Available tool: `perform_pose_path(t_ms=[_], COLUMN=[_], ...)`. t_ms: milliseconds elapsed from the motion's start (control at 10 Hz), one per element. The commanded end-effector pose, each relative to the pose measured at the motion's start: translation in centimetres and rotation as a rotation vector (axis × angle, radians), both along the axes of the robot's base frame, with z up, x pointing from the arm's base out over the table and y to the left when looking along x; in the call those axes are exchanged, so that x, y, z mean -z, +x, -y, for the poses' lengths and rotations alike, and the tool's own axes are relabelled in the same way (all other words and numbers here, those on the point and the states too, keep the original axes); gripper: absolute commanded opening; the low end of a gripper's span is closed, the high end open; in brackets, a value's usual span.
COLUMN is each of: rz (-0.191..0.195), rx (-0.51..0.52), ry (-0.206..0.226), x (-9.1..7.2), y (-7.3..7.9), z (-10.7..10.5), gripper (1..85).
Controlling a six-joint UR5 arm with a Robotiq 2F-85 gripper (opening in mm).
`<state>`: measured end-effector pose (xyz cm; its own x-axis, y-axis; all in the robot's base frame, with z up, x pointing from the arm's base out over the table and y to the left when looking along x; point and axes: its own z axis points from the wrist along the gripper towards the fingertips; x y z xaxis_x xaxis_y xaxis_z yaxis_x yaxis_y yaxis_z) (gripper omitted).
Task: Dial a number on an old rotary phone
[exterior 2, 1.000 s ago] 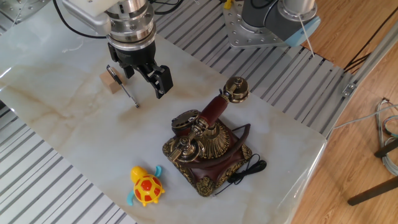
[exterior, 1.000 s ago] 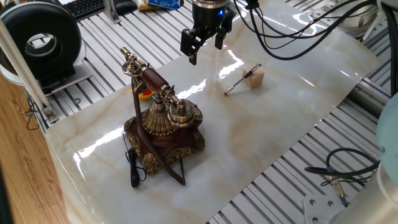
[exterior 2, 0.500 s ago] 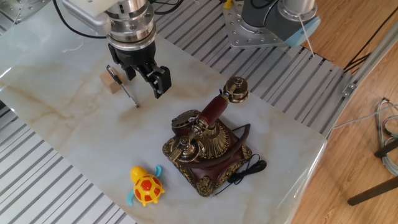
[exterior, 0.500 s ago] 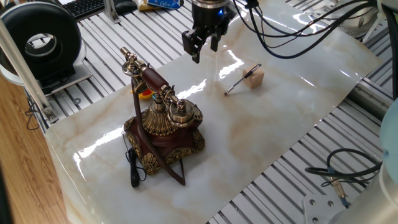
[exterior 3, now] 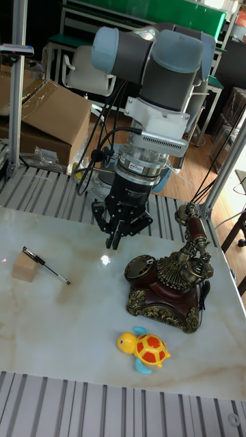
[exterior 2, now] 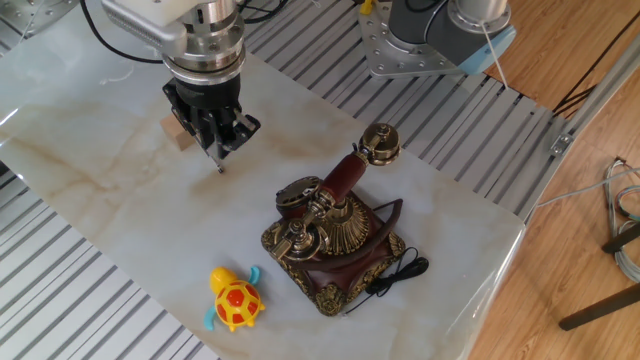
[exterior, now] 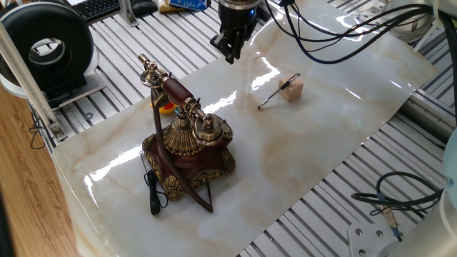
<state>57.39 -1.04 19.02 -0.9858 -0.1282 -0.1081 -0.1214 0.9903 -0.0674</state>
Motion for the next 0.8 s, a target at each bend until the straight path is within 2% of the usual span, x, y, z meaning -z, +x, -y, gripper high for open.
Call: perform_pose_path(t_ms=[0,300,500,600,700], rz=[0.014,0.010,-0.029,-0.064,-0.076], rx=[-0.012,-0.024,-0.053,-0.040,0.004], ry=[0.004,0.004,-0.028,-0.029,-0.031], x=[-0.1,0.0,0.1,0.2,0.0], y=[0.3,0.1,-0.9,-1.8,-2.2], z=[0.0,0.1,0.9,0.9,0.8], gripper=[1.3,1.3,1.3,1.3,1.3])
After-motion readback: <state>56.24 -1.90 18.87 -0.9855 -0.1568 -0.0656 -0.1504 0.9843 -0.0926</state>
